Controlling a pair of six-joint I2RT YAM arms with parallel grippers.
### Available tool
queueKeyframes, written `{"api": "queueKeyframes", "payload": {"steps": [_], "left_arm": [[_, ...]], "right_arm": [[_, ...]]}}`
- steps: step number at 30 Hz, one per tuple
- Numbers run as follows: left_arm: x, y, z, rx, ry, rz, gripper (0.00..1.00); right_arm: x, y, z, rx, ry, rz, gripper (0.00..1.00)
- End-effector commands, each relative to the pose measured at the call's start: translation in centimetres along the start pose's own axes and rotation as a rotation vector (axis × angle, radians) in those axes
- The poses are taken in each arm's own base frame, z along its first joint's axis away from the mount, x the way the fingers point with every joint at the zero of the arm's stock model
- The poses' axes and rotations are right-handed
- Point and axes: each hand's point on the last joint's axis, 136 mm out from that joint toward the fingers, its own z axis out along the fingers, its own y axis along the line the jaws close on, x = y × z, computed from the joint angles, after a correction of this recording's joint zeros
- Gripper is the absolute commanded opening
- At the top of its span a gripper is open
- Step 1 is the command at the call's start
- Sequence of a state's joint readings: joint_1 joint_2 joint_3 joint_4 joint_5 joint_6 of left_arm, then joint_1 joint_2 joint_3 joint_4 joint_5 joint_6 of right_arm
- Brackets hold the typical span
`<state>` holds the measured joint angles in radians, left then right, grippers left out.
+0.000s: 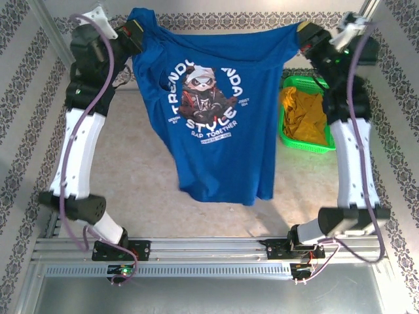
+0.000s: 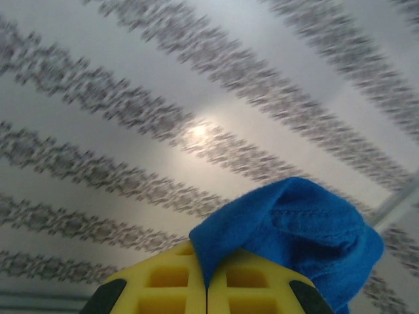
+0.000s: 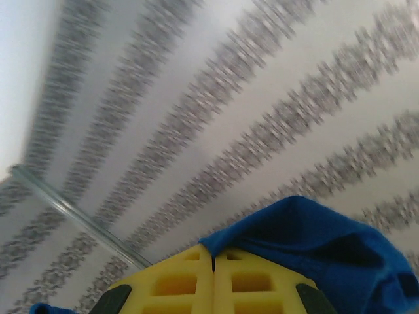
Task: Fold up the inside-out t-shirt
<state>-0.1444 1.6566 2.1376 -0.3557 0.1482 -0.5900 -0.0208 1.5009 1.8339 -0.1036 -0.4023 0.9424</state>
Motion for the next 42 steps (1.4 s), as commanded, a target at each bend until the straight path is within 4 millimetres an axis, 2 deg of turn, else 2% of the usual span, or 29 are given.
{"api": "queueKeyframes", "payload": {"steps": [1, 5, 9, 11, 13, 16, 17, 18, 21, 23, 25, 27, 30, 33, 36, 38, 40, 41, 42], "left_arm": [[-0.7, 2.1, 2.5, -0.007, 0.008, -0.081, 0.0], [-5.0, 0.1, 1.6, 0.023, -0.083, -0.039, 0.0], [-8.7, -2.9, -1.4, 0.088, -0.17, -0.012, 0.0], [-9.0, -3.2, -2.4, 0.084, -0.175, 0.005, 0.0], [-8.2, -3.5, -3.0, 0.089, -0.145, 0.034, 0.0], [-6.0, -3.5, -3.8, 0.116, -0.07, 0.002, 0.0], [-5.7, -4.0, -4.5, 0.145, -0.065, -0.026, 0.0], [-6.1, -5.0, -5.7, 0.2, -0.09, -0.064, 0.0], [-9.3, -8.2, -10.6, 0.391, -0.272, -0.2, 0.0], [-11.6, -10.3, -13.7, 0.496, -0.377, -0.212, 0.0], [-13.5, -12.1, -15.7, 0.541, -0.419, -0.18, 0.0], [-14.7, -12.6, -16.2, 0.552, -0.457, -0.188, 0.0], [-14.2, -10.1, -13.4, 0.415, -0.438, -0.209, 0.0], [-11.6, -5.8, -8.3, 0.23, -0.333, -0.197, 0.0], [-7.3, 0.0, -2.0, 0.076, -0.181, -0.226, 0.0], [-3.7, 4.9, 2.3, -0.022, -0.047, -0.297, 0.0], [-1.6, 8.2, 5.2, -0.082, 0.027, -0.346, 0.0], [-1.3, 9.2, 6.3, -0.09, 0.037, -0.347, 0.0], [-1.6, 9.4, 6.9, -0.088, 0.029, -0.338, 0.0]], "right_arm": [[1.3, 0.6, 2.4, -0.072, 0.068, 0.055, 0.0], [3.5, 3.2, 5.4, -0.154, 0.165, 0.03, 0.0], [5.3, 6.2, 7.3, -0.254, 0.216, 0.004, 0.0], [5.3, 7.1, 7.4, -0.278, 0.208, -0.007, 0.0], [4.6, 7.6, 6.7, -0.278, 0.172, -0.028, 0.0], [3.2, 8.8, 4.3, -0.291, 0.116, -0.046, 0.0], [2.9, 9.6, 3.2, -0.314, 0.109, -0.039, 0.0], [2.3, 11.2, 1.5, -0.359, 0.094, -0.035, 0.0], [1.1, 15.8, -3.6, -0.487, 0.041, -0.051, 0.0], [0.1, 18.5, -7.0, -0.541, -0.013, -0.099, 0.0], [-1.4, 19.8, -9.7, -0.534, -0.091, -0.135, 0.0], [-2.8, 19.9, -10.9, -0.507, -0.156, -0.146, 0.0], [-3.5, 18.2, -9.8, -0.439, -0.164, -0.132, 0.0], [-2.7, 14.4, -6.2, -0.348, -0.106, -0.084, 0.0], [-0.4, 8.9, -1.2, -0.235, -0.001, -0.039, 0.0], [2.1, 4.9, 2.5, -0.169, 0.095, 0.016, 0.0], [4.4, 1.4, 5.6, -0.122, 0.167, 0.069, 0.0], [5.6, 0.1, 7.0, -0.111, 0.197, 0.097, 0.0], [6.3, -0.3, 8.1, -0.116, 0.217, 0.113, 0.0]]}}
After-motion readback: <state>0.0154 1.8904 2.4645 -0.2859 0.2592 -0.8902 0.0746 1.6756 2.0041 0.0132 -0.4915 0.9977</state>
